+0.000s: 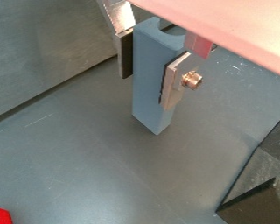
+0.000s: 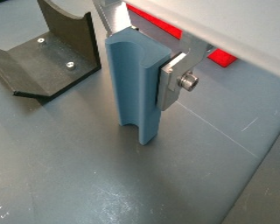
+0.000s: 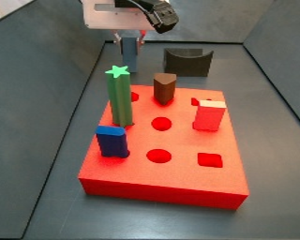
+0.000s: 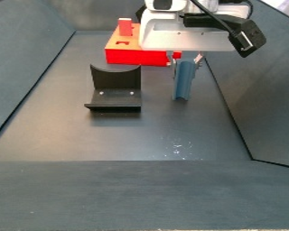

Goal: Pick up the arch object. Move up. Place the arch object on the fixture. Regrasp the arch object. Rotate the arch object. Move to above the board. Insert the arch object.
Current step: Move to above the board.

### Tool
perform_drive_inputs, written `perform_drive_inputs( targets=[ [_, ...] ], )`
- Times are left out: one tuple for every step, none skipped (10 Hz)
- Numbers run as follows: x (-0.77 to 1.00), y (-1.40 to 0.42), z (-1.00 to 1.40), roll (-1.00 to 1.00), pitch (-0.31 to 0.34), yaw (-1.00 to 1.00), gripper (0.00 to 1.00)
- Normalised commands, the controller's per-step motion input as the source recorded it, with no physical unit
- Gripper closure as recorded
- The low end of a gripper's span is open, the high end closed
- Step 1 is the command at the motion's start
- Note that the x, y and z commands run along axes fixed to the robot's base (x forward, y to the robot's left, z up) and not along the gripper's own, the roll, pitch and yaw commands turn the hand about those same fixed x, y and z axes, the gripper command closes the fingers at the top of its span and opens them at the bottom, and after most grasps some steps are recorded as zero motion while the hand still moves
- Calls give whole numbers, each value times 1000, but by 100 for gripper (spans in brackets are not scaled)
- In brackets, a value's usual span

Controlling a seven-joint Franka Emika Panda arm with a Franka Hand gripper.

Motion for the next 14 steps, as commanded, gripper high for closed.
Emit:
perform_drive_inputs(
  targets=[
    [78,364,1000,35,165,358,100],
    [76,363,1000,36,171,352,100],
    [73,323,1000,31,175,254,100],
    [72,305,1000,34,152,186,100],
    [67,288,1000,43,117,113,100],
    [66,278,1000,48,104,81,100],
    [62,259,1000,53,95,34,100],
    [60,249,1000,56,92,15,100],
    [55,230,1000,61,93,0,100],
    [51,221,1000,62,93,-6,100],
    [46,196,1000,47,87,-9,100],
    [43,184,1000,38,82,-8,100],
    [38,164,1000,28,82,-13,100],
    [35,155,1000,24,81,-14,100]
  ],
)
